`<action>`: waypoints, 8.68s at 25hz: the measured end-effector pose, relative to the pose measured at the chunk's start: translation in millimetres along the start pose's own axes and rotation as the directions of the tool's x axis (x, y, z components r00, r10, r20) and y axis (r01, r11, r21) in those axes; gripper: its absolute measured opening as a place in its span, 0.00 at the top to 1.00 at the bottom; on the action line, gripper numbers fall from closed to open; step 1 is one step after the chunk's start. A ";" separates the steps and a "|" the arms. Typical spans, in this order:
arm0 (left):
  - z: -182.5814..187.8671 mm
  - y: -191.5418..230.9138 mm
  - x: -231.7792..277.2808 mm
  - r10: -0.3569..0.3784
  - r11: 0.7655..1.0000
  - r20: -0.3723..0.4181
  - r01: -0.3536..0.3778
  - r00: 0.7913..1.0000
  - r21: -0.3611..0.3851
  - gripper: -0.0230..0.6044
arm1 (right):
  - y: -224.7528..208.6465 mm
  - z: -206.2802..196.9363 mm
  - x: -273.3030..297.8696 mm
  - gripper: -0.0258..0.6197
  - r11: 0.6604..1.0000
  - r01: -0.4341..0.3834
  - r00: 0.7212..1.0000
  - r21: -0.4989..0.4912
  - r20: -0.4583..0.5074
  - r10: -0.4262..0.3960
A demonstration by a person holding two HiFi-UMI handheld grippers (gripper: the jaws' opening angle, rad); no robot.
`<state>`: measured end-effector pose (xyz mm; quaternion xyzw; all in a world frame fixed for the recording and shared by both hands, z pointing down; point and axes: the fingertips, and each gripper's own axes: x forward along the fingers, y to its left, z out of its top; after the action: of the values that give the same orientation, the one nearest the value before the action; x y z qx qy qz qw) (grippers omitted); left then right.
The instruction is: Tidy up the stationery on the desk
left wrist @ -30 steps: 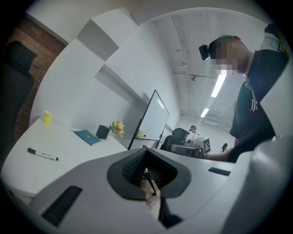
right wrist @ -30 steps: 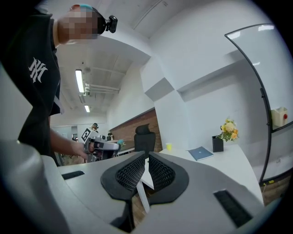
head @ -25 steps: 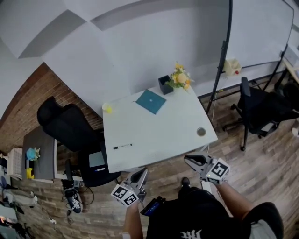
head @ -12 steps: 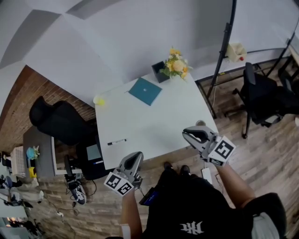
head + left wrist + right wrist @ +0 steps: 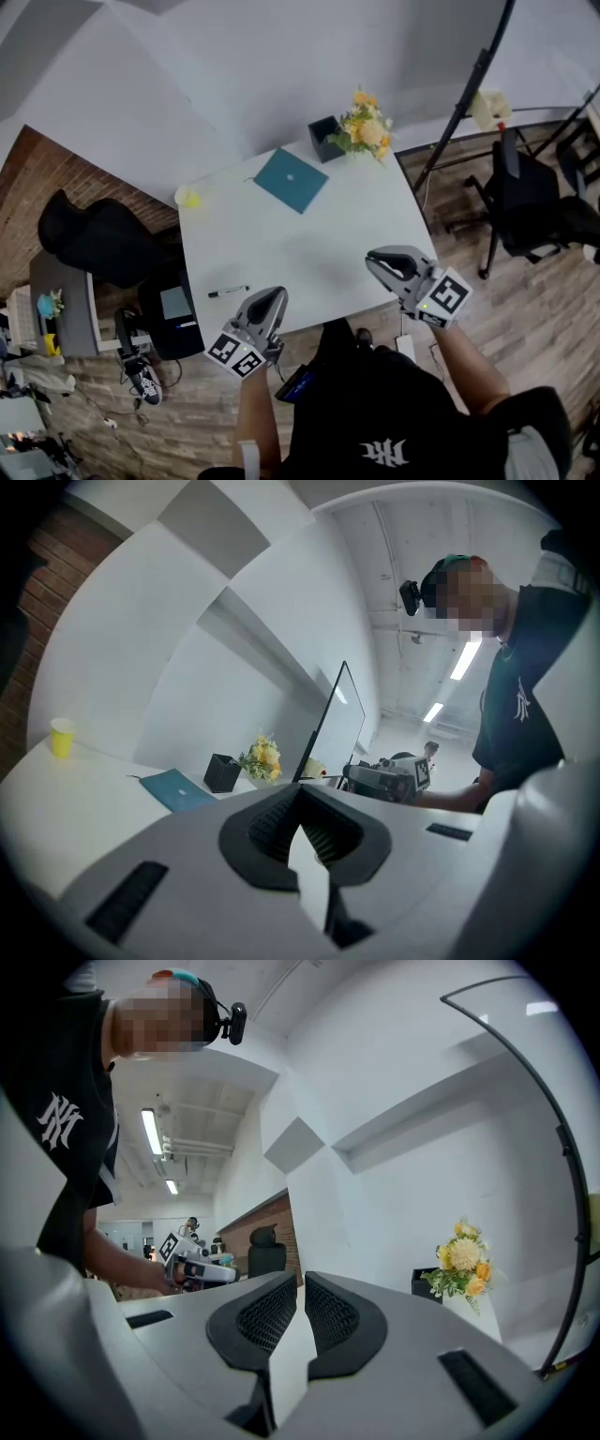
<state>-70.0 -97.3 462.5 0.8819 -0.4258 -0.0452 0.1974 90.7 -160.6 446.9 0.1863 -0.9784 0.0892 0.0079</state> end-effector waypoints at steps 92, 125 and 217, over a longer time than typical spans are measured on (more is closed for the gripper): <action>-125.0 322.1 148.8 0.415 0.716 -0.521 -0.621 0.746 -0.319 0.78 | -222.1 -228.7 262.5 0.68 0.969 0.244 0.647 0.042 -0.752 -0.130; -195.2 215.9 21.9 0.249 0.841 -0.661 -0.497 0.708 -0.216 0.86 | -36.8 -276.4 150.2 0.72 0.973 0.207 0.573 0.098 -0.818 -0.040; -154.5 252.4 -237.5 0.428 0.805 -0.380 -0.537 0.820 -0.253 0.95 | 182.9 -280.6 362.2 0.77 0.878 -0.442 0.578 -0.181 -0.806 0.125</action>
<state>-367.2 -8.0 681.0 0.6889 -0.5878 0.0689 0.4184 -318.2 -75.0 709.3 -0.0376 -0.8935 -0.0223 0.4469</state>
